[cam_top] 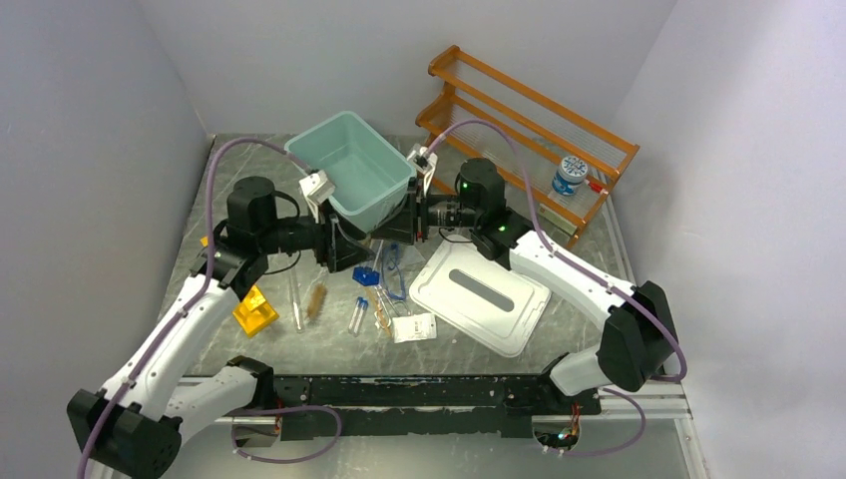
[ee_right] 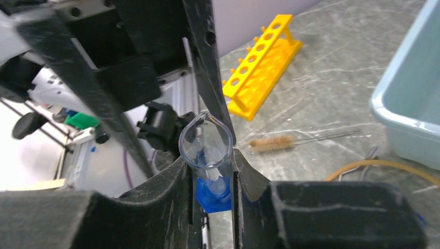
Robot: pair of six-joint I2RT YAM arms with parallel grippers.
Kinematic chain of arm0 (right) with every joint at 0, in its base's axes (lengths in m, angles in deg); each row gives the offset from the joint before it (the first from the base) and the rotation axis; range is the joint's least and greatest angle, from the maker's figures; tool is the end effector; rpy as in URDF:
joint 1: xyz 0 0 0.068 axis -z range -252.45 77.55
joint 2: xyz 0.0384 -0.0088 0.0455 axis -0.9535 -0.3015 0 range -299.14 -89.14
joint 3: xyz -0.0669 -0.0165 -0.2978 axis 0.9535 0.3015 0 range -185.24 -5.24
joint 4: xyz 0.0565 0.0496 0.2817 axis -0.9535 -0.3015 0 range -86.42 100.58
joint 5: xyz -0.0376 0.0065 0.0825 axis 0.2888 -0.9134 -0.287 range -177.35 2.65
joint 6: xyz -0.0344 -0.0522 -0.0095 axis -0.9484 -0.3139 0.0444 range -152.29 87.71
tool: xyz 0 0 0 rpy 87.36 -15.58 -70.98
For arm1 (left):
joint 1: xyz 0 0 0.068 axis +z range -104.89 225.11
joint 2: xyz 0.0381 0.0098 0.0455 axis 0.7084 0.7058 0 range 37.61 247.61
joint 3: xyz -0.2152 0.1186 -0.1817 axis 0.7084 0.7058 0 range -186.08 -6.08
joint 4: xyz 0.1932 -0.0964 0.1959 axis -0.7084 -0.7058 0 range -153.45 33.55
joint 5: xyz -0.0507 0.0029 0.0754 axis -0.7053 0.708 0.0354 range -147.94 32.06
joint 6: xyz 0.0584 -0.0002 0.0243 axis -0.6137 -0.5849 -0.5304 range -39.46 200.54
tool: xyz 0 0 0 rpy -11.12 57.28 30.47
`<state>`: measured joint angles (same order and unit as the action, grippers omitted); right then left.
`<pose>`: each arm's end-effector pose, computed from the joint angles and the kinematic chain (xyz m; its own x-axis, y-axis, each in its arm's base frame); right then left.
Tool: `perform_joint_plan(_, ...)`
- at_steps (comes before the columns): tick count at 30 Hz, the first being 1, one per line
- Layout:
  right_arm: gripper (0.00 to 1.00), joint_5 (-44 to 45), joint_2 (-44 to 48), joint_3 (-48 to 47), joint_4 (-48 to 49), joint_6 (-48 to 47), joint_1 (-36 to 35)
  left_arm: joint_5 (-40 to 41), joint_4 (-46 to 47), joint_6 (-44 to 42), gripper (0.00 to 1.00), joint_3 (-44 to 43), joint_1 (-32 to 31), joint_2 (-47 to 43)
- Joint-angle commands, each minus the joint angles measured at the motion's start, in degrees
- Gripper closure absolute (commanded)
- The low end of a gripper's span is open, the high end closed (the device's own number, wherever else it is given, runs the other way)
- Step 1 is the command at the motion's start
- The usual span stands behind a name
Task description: Organize the chemistry lab equipment
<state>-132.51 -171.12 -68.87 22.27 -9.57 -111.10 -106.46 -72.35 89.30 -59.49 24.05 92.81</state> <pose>0.2656 0.2566 0.3657 -0.4661 -0.0240 -0.8844 -0.8786 0.1302 0.4595 0.2015 -0.1164 0.3770 -0.4181 0.0528 -0.9069 0.8503 0.3742 -0.3702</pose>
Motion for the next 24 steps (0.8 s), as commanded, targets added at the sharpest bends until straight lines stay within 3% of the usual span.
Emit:
perform_joint_plan(1, 0.81, -7.59, -0.06, -1.84, 1.06, 2.75, 0.25, -10.63, 4.7, -0.59, 0.41, 1.58, -1.76, 2.91)
perform_joint_plan(8, 0.81, -11.13, -0.83, -2.44, 2.47, 4.09, 0.21, -12.4, 7.63, 1.5, 0.6, 2.95, -3.44, 3.62)
perform_joint_plan(14, 0.77, -9.76, -0.58, -1.67, 5.17, 6.42, 0.23, -9.54, 8.92, 3.33, 0.95, 3.84, -3.55, 3.7)
perform_joint_plan(16, 0.67, -8.13, -0.4, -1.86, 5.02, 7.09, 0.3, -6.91, 7.93, 3.12, 0.95, 2.78, -3.55, 4.45)
perform_joint_plan(20, 0.24, 1.67, 0.51, -3.27, 1.64, 6.91, 1.79, 1.79, 7.37, 4.8, 0.95, 0.79, -3.55, 6.27)
perform_joint_plan(22, 0.12, 8.43, 2.12, -2.94, 1.37, 7.22, 3.42, 6.28, 9.25, 7.38, 0.95, 0.21, -3.51, 7.52)
perform_joint_plan(24, 0.07, 12.76, 3.66, -1.78, 3.26, 7.93, 5.69, 11.11, 10.82, 9.95, 0.95, -1.01, -3.34, 9.17)
